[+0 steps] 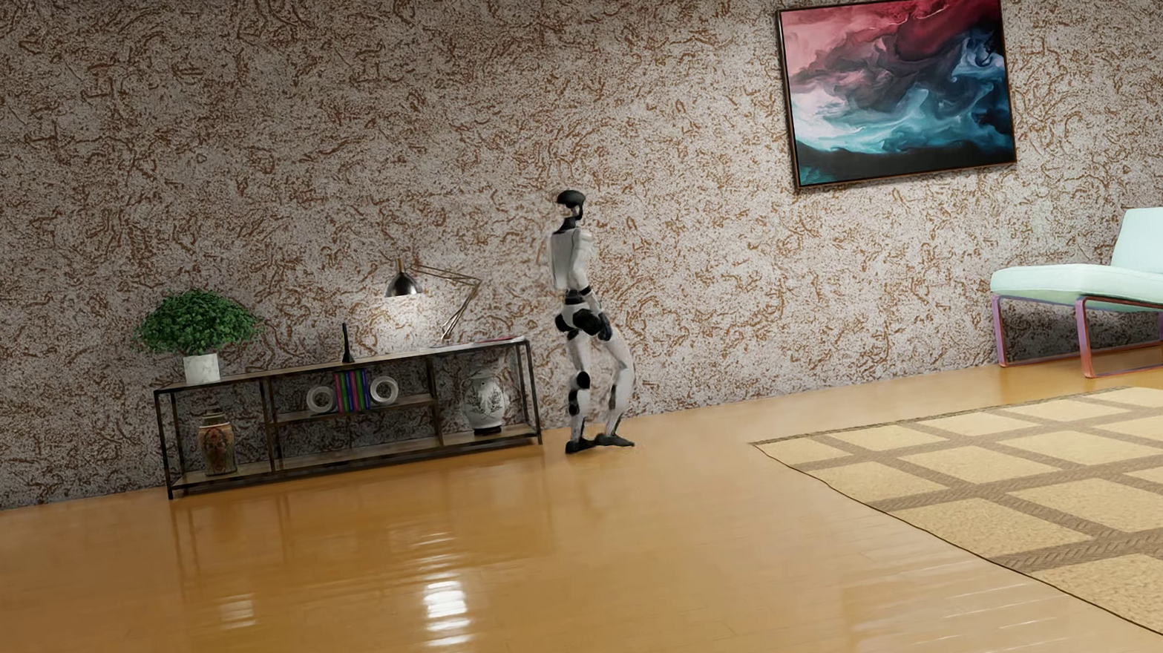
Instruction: Head to the light teal armchair
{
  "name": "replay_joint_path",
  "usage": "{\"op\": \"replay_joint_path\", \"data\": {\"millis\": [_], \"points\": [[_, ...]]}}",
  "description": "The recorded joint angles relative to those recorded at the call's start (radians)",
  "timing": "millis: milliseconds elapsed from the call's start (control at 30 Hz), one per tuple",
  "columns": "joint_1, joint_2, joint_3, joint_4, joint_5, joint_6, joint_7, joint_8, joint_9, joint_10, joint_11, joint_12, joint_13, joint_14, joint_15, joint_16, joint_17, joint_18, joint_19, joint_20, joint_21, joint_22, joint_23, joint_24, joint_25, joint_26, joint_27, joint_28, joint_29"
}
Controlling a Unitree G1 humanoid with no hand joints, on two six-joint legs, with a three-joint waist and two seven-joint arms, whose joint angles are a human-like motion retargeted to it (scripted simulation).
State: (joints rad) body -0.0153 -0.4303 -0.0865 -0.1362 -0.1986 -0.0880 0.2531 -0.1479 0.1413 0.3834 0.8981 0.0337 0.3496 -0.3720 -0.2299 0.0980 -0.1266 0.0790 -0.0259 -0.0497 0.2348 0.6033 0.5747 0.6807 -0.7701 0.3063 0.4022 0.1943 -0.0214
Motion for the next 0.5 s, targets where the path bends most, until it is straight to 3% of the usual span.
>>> {"op": "replay_joint_path", "data": {"millis": [100,167,200,267,300,333,400,433,467,500], "points": [[0.101,-0.028,-0.02,-0.012,0.12,0.017,-0.03,-0.089,-0.016,-0.055,-0.494,-0.048,0.041,-0.046,0.111,0.048,0.014,-0.013,0.055,-0.021,0.028,-0.101,0.076,-0.053,-0.026,-0.052,0.007,0.077,0.062],[0.166,-0.02,-0.016,-0.024,0.15,0.028,-0.049,-0.232,-0.026,-0.076,-0.69,-0.061,0.058,-0.069,0.119,0.053,0.005,-0.016,0.179,-0.036,0.045,-0.124,0.106,-0.084,-0.055,-0.049,0.009,0.076,0.092],[0.199,-0.02,-0.016,-0.026,0.144,0.034,-0.058,-0.275,-0.028,-0.067,-0.655,-0.057,0.063,-0.076,0.153,0.048,0.003,-0.016,0.14,-0.041,0.041,-0.122,0.109,-0.096,-0.058,-0.043,0.009,0.08,0.098],[0.253,0.045,-0.025,0.006,0.161,0.053,-0.102,-0.323,-0.035,-0.024,-0.643,-0.029,0.071,-0.043,0.196,0.035,0.016,-0.034,-0.139,-0.076,0.003,-0.08,0.103,-0.092,-0.052,-0.018,0.014,0.072,0.088],[0.251,0.088,-0.03,0.04,0.178,0.069,-0.123,-0.344,-0.038,0.053,-0.641,-0.007,0.066,0.012,0.186,0.026,0.03,-0.047,-0.191,-0.096,-0.035,-0.043,0.1,-0.093,-0.043,-0.001,0.023,0.067,0.068],[0.212,0.123,-0.035,0.082,0.197,0.088,-0.145,-0.36,-0.036,0.193,-0.62,0.025,0.047,0.104,0.147,0.025,0.046,-0.104,-0.187,-0.122,-0.077,0.003,0.108,-0.087,-0.031,0.019,0.033,0.051,0.043],[0.043,0.199,-0.045,0.155,0.224,0.113,-0.229,-0.406,-0.027,0.587,-0.585,0.073,-0.017,0.321,0.064,0.047,0.07,-0.319,-0.18,-0.25,-0.147,0.115,0.125,-0.036,-0.04,0.066,0.061,-0.053,0.018],[-0.058,0.249,-0.051,0.199,0.238,0.12,-0.222,-0.428,-0.022,0.768,-0.597,0.091,-0.059,0.412,0.036,0.072,0.08,-0.328,-0.172,-0.337,-0.183,0.156,0.108,0.003,-0.041,0.061,0.066,-0.146,0.01],[-0.149,0.289,-0.046,0.245,0.253,0.128,-0.246,-0.43,-0.017,0.894,-0.597,0.105,-0.1,0.381,0.007,0.094,0.083,-0.336,-0.162,-0.393,-0.211,0.181,0.084,0.027,-0.034,0.045,0.053,-0.231,-0.014],[-0.234,0.325,-0.034,0.283,0.265,0.134,-0.251,-0.42,-0.014,0.972,-0.594,0.127,-0.131,0.318,-0.02,0.098,0.078,-0.256,-0.151,-0.386,-0.231,0.193,0.06,0.018,-0.023,0.058,0.019,-0.251,-0.047]]}}
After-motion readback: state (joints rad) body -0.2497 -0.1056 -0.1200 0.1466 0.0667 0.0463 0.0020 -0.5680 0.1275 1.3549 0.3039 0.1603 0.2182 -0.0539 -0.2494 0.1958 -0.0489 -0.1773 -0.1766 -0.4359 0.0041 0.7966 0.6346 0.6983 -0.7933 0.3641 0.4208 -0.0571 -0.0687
